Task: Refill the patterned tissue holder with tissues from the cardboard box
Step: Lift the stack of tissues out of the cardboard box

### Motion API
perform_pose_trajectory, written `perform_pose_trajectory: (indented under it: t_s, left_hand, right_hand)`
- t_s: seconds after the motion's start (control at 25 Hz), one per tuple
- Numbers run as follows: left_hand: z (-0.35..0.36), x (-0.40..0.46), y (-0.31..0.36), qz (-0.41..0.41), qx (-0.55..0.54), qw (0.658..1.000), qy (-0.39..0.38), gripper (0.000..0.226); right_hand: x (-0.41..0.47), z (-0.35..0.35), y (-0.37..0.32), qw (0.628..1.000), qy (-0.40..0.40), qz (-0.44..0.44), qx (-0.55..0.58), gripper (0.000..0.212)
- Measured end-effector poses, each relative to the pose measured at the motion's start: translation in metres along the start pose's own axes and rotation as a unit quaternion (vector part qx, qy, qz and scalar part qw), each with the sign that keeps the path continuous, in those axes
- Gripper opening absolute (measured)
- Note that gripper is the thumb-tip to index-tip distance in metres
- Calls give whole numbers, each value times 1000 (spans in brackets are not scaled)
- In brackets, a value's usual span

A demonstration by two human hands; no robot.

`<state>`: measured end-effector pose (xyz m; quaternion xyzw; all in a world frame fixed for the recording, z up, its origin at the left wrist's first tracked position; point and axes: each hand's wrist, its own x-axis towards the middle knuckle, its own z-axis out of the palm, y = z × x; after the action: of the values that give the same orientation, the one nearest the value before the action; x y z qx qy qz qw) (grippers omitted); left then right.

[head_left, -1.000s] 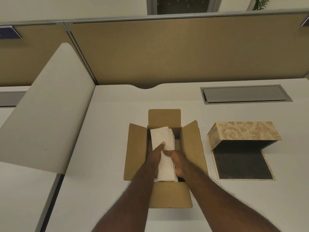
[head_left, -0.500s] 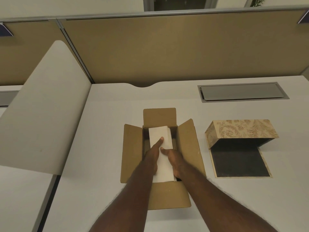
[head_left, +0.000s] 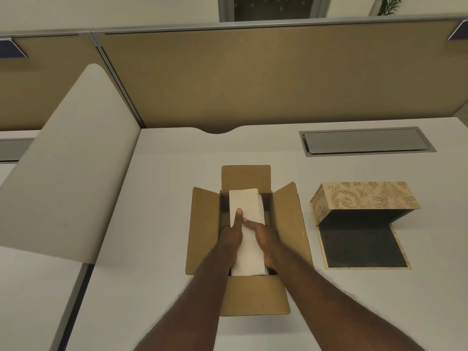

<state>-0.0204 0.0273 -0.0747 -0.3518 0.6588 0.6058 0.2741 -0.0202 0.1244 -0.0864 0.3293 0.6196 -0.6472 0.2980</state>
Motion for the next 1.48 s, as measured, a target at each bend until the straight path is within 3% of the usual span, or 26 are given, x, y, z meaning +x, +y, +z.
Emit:
perform_pose_trajectory:
  t_s: [0.4, 0.92, 1.28, 1.48]
  left_hand:
    - [0, -12, 4, 26, 29, 999, 11, 79]
    - [-2, -31, 12, 68, 12, 998, -4, 74]
    - [-2, -55, 21, 111, -9, 994, 1, 72]
    - [-2, -67, 24, 161, -19, 987, -4, 69]
  right_hand:
    - [-10, -2, -5, 999, 5, -27, -32, 47]
    - [-27, -6, -15, 997, 8, -65, -37, 53]
    - [-51, -9, -24, 992, -3, -124, -14, 58]
    - [-67, -14, -28, 986, -32, -157, 35, 50]
